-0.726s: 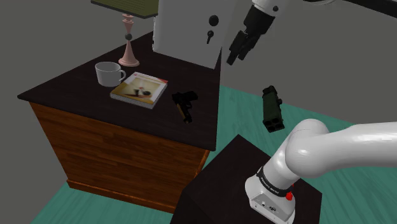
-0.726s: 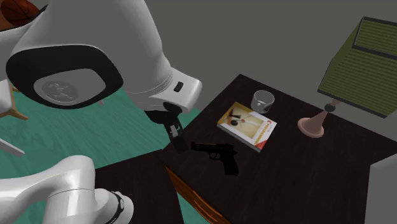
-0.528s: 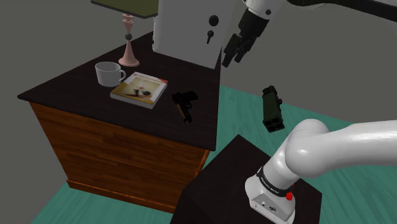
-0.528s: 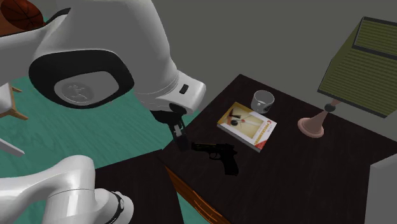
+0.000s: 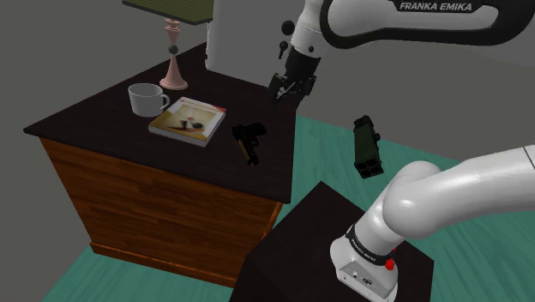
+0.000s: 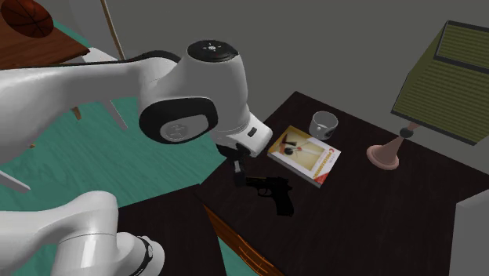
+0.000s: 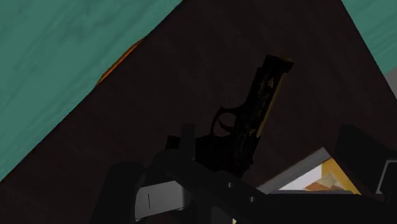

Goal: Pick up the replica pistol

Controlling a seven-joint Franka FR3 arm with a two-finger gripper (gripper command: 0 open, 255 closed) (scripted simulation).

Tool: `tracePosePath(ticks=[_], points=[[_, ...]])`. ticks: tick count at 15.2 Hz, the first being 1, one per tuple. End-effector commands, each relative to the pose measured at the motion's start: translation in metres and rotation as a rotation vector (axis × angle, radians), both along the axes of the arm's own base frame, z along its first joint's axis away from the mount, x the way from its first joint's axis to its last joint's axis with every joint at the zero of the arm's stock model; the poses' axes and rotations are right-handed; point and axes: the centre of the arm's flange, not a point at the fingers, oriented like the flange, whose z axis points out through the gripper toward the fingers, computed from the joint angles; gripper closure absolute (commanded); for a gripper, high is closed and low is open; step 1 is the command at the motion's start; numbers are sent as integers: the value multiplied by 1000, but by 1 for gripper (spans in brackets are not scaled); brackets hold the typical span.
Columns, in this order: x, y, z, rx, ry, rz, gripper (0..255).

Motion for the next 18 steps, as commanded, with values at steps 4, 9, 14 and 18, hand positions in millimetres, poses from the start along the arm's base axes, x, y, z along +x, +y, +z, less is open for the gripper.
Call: tracePosePath(ticks=[4, 9, 14, 18], points=[[34, 17, -61, 19, 44, -132, 0], [68, 28, -120, 37, 89, -261, 0], [75, 30, -148, 41, 98, -288, 0], [75, 30, -172, 41, 98, -288, 0]])
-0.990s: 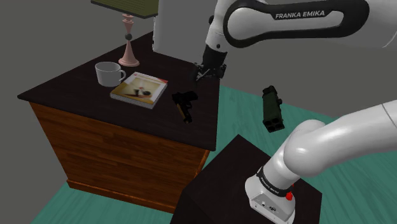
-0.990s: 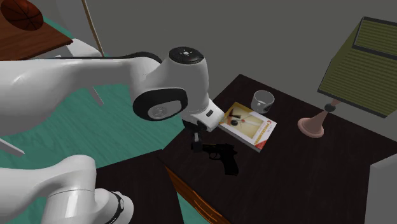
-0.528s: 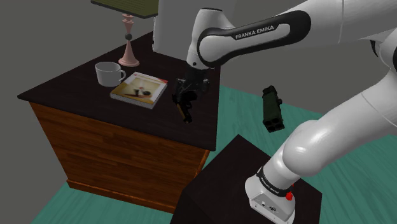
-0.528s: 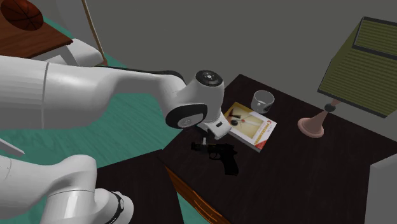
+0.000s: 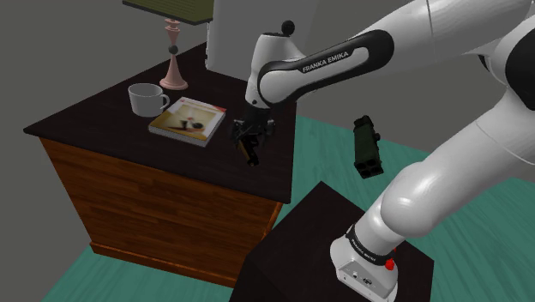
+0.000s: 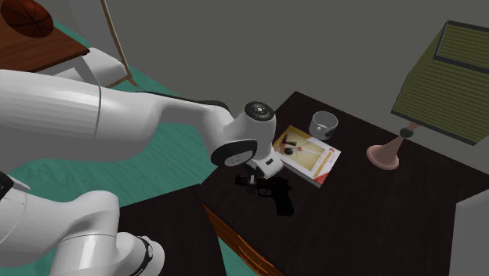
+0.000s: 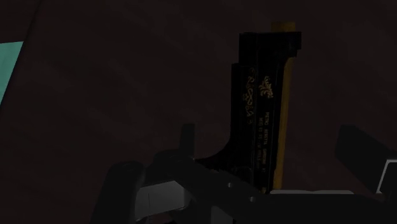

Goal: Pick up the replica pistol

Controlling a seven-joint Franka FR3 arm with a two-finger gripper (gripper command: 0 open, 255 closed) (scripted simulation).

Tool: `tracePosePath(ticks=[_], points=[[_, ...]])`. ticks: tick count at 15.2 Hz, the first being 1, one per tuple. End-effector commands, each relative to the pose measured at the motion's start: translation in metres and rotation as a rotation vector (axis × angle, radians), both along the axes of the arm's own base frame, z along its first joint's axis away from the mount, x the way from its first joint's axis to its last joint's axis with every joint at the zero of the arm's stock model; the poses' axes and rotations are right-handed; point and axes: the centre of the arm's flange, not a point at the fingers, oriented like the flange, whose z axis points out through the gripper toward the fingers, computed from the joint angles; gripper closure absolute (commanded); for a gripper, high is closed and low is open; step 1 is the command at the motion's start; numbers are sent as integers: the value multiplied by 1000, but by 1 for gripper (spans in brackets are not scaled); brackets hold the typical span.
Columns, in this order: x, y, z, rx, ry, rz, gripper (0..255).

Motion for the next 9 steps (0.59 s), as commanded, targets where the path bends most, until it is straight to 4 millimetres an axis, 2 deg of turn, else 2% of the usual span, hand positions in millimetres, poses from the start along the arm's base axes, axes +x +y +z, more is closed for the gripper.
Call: tracePosePath(ticks=[1, 2, 3, 9], points=[[-1, -2, -6, 0, -1, 0, 0], [-1, -2, -6, 0, -1, 0, 0], [-1, -2, -6, 0, -1, 0, 255], [-1, -2, -6, 0, -1, 0, 255]])
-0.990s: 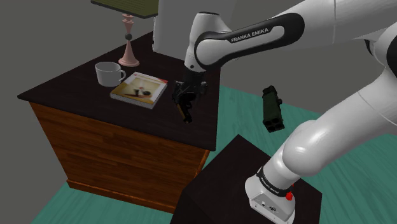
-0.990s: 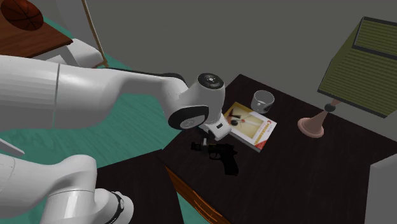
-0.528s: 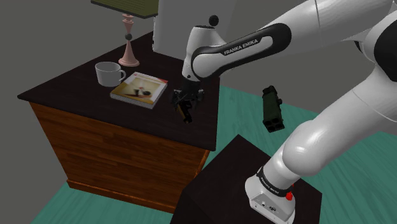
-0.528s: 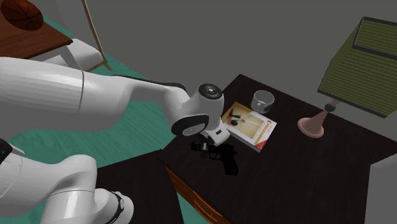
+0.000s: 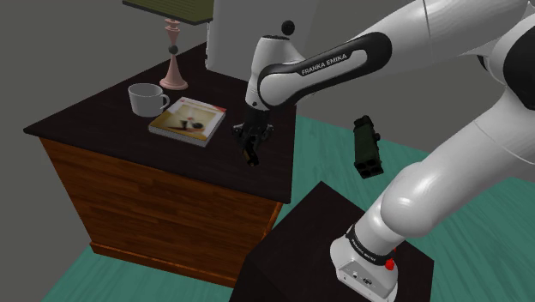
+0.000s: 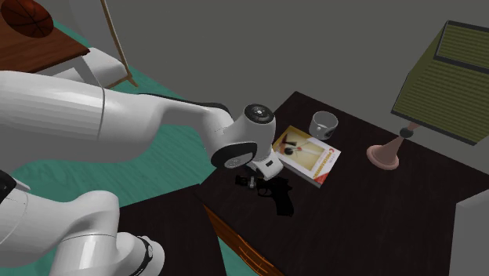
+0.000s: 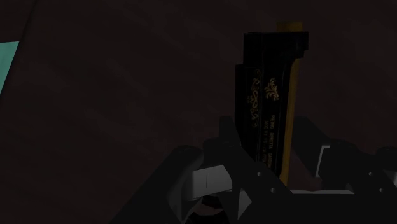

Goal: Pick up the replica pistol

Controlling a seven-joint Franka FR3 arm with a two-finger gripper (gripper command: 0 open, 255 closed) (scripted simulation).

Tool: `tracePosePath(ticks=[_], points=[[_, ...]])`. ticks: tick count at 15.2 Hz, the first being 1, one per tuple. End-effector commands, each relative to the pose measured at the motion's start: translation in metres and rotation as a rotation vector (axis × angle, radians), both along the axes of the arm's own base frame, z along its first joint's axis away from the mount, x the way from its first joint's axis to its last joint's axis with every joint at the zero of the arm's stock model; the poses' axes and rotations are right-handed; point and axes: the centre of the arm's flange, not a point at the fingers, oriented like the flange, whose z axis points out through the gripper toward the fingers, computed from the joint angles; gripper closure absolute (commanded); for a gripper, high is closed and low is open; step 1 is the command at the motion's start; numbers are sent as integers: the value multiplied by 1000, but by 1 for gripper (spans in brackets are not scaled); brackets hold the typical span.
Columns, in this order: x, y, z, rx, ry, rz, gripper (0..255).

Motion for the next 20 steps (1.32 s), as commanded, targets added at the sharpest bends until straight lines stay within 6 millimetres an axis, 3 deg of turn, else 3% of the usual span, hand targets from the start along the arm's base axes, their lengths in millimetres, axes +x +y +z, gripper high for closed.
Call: tracePosePath(ticks=[1, 3, 18, 20], points=[[0, 0, -1, 0, 1, 0, 255], [0, 0, 0, 0, 1, 0, 255], [0, 0, 79, 0, 1, 0, 255], [0, 0, 80, 0, 1, 0, 255]])
